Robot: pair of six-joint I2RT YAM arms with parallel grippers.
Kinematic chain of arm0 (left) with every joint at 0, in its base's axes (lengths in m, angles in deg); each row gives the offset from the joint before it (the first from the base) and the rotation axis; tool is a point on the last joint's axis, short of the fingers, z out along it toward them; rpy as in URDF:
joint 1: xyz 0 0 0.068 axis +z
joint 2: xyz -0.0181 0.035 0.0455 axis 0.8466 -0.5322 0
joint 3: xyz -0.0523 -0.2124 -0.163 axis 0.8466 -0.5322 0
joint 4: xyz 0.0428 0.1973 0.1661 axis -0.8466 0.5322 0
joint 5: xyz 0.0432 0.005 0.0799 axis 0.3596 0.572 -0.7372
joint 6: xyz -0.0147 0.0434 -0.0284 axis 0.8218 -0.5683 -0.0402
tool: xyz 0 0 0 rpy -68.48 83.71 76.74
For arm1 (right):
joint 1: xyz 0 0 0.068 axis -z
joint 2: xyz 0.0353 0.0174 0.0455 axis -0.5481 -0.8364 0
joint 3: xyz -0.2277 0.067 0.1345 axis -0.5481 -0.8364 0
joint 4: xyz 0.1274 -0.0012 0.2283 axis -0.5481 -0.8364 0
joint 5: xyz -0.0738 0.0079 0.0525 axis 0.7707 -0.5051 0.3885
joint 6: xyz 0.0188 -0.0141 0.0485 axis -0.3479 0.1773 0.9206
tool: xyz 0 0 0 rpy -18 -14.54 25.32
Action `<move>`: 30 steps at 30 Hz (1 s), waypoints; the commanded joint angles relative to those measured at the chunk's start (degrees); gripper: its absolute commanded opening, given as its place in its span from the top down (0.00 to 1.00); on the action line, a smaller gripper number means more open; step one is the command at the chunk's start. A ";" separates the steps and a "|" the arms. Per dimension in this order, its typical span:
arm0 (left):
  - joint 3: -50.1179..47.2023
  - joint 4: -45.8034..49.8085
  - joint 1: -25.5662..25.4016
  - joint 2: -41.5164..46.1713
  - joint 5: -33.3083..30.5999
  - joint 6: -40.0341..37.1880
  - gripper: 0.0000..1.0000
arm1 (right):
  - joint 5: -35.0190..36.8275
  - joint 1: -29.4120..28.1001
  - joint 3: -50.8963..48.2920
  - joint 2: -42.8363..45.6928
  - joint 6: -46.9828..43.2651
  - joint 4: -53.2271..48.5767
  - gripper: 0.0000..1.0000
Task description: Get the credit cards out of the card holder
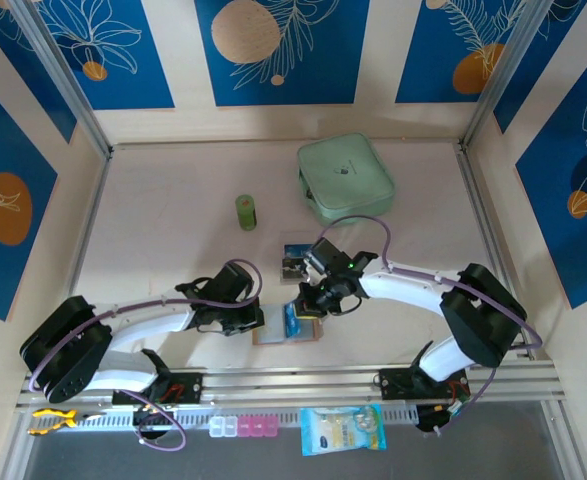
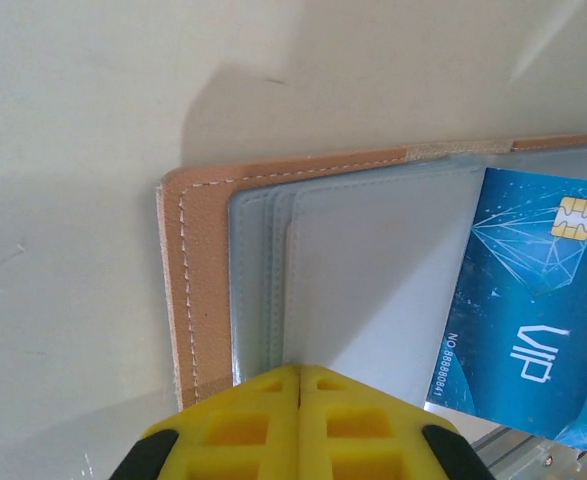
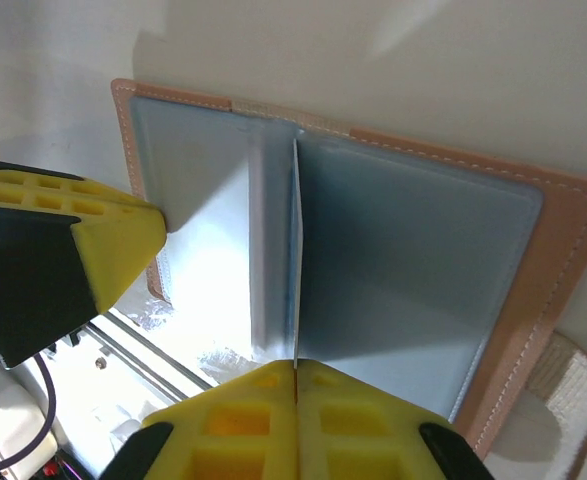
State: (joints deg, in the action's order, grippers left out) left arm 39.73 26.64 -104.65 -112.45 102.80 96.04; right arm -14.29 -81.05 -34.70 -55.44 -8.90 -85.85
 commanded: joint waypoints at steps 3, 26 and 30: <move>-0.73 2.51 -0.39 -0.16 -0.92 -1.25 0.99 | 1.94 -1.91 1.74 -1.12 1.75 -1.57 0.88; -1.25 1.97 -0.30 1.06 -1.00 -1.21 0.97 | 5.86 0.27 2.89 6.75 -1.28 -6.75 0.96; -0.96 2.11 -0.30 2.02 -0.83 -1.22 0.93 | 3.26 3.84 4.81 8.04 -11.22 -10.56 0.96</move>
State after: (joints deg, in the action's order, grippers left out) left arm 39.36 26.73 -104.63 -111.68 102.78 96.04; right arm -9.46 -78.89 -32.36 -48.73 -12.18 -91.86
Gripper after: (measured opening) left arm 0.062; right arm 0.063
